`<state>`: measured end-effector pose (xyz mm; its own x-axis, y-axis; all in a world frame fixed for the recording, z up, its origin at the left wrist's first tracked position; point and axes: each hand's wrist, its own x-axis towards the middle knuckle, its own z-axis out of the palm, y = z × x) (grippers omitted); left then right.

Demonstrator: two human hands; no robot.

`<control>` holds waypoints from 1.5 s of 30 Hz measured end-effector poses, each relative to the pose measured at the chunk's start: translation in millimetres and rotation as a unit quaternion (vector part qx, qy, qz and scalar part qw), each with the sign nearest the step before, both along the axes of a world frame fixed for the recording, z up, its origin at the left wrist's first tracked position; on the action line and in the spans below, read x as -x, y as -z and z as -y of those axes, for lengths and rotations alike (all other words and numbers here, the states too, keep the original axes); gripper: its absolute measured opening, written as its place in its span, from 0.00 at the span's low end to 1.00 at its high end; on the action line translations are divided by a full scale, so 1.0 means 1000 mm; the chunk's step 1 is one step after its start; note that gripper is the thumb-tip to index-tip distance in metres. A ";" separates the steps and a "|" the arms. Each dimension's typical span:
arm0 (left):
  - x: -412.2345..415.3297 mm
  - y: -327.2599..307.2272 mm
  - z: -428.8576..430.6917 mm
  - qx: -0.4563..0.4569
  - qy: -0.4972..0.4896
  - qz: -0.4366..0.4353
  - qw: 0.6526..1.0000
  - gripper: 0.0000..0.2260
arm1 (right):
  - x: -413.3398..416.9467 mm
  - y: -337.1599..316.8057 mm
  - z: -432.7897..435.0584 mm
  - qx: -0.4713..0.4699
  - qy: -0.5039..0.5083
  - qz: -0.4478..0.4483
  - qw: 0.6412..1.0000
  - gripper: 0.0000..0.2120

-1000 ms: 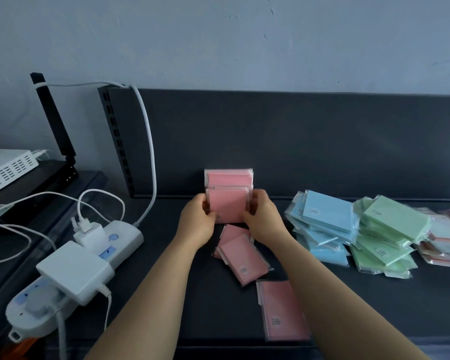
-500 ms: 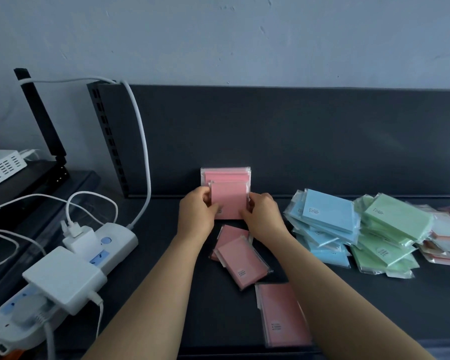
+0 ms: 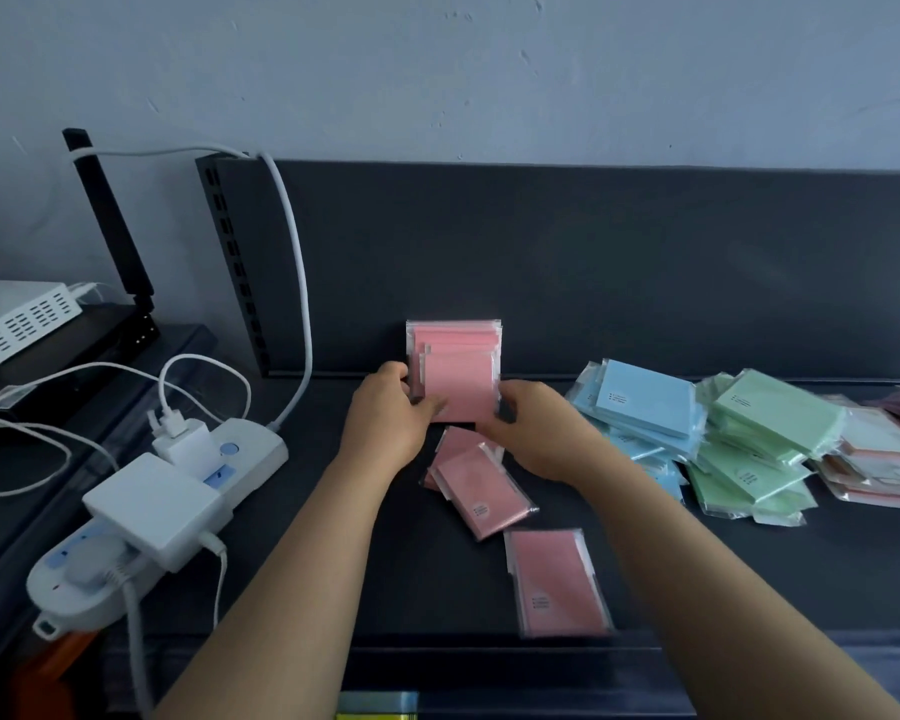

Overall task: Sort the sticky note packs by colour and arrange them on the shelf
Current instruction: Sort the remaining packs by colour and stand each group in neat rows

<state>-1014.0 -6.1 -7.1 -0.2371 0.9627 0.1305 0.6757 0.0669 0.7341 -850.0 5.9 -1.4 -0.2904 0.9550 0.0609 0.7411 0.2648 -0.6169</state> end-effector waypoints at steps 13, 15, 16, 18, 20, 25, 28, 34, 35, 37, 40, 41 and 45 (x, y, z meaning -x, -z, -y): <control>-0.021 0.016 0.070 0.108 0.047 -0.053 0.992 0.27 | -0.075 0.006 0.099 0.123 -0.070 0.138 0.980 0.36; -0.021 0.017 0.075 0.071 0.044 -0.008 0.996 0.23 | -0.077 0.010 0.101 0.127 -0.050 0.085 0.987 0.34; -0.020 0.018 0.078 0.057 0.040 0.014 0.997 0.20 | -0.077 0.011 0.103 0.134 -0.047 0.050 0.989 0.33; -0.016 0.019 0.082 0.045 0.032 0.067 0.996 0.12 | -0.077 0.014 0.104 0.150 -0.052 -0.029 0.987 0.29; -0.013 0.018 0.086 0.058 0.037 0.148 0.987 0.06 | -0.076 0.017 0.103 0.148 -0.043 -0.117 0.981 0.25; -0.015 0.017 0.097 0.092 0.102 0.285 0.949 0.08 | -0.067 0.018 0.095 0.130 0.007 -0.213 0.968 0.21; -0.014 0.015 0.101 0.095 0.130 0.354 0.921 0.09 | -0.057 0.022 0.091 0.098 0.021 -0.221 0.970 0.15; -0.010 0.013 0.102 0.114 0.151 0.391 0.901 0.10 | -0.032 0.018 0.093 0.027 -0.006 -0.231 0.973 0.17; -0.009 0.013 0.102 0.111 0.153 0.376 0.907 0.10 | -0.027 0.018 0.093 0.020 -0.015 -0.222 0.975 0.19; -0.006 0.016 0.102 0.100 0.134 0.314 0.935 0.09 | -0.020 0.021 0.089 0.012 -0.020 -0.194 0.981 0.17; 0.004 0.021 0.095 0.066 0.043 0.249 0.965 0.06 | -0.018 0.026 0.072 -0.016 0.029 -0.114 0.993 0.16; 0.009 0.022 0.093 0.052 0.006 0.246 0.968 0.06 | -0.018 0.027 0.065 -0.022 0.036 -0.074 0.996 0.17; 0.021 0.022 0.087 0.011 -0.096 0.242 0.966 0.07 | -0.007 0.026 0.046 0.013 -0.010 0.025 1.000 0.28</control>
